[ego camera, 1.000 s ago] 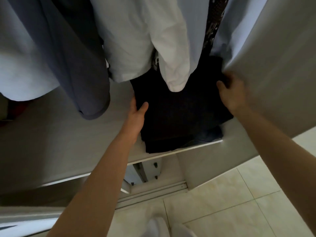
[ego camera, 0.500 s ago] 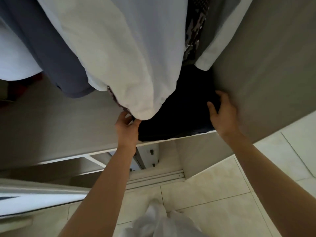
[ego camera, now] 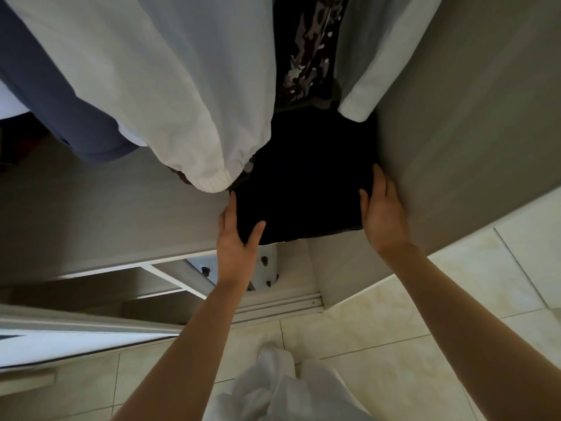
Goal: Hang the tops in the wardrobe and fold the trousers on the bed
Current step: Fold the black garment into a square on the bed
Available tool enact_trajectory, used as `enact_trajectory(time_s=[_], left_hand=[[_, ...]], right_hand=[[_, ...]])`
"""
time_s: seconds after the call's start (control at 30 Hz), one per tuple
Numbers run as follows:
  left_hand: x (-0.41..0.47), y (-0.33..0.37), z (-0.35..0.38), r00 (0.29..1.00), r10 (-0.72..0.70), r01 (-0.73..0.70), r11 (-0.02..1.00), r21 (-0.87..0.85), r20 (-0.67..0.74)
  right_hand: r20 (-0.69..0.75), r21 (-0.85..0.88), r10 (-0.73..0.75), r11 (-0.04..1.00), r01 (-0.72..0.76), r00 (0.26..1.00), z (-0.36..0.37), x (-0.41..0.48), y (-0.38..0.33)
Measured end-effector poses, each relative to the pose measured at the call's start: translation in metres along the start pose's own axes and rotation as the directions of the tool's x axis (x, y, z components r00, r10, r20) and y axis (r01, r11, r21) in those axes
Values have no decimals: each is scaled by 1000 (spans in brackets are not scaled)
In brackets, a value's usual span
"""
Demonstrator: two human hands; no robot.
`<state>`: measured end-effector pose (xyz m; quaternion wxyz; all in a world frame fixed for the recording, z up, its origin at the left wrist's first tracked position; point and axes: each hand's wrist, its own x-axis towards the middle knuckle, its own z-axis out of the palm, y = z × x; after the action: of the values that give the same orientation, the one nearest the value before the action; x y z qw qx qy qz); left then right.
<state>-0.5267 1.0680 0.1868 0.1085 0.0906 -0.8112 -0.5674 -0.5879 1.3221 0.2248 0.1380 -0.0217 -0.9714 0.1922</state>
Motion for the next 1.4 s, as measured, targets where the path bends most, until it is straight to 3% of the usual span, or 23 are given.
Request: enact_trajectory(time_s=[0.23, 0.43, 0.6, 0.8, 0.9, 1.13, 1.4], left_hand=[[5, 2, 9, 998, -59, 60, 998, 10, -34], [-6, 8, 14, 990, -75, 86, 992, 88, -120], [-30, 17, 29, 945, -144, 186, 975, 118, -294], [-81, 24, 59, 904, -213, 253, 966, 62, -372], [-107, 27, 69, 879, -250, 306, 949, 79, -407], [-168, 24, 83, 784, -318, 472, 863, 179, -533], [-255, -8, 76, 570, -473, 657, 753, 27, -672]], right_hand=[[25, 11, 75, 997, -75, 997, 13, 7, -2], [12, 110, -3, 994, 2, 1000, 6, 2, 3], [22, 165, -140, 977, 135, 990, -3, -5, 11], [143, -63, -371, 922, 383, 918, -24, -22, 24], [183, -43, -438, 891, 452, 880, -31, -30, 27], [358, 196, -657, 747, 635, 663, -26, -64, 10], [480, 416, -819, 528, 740, 315, 11, -134, -24]])
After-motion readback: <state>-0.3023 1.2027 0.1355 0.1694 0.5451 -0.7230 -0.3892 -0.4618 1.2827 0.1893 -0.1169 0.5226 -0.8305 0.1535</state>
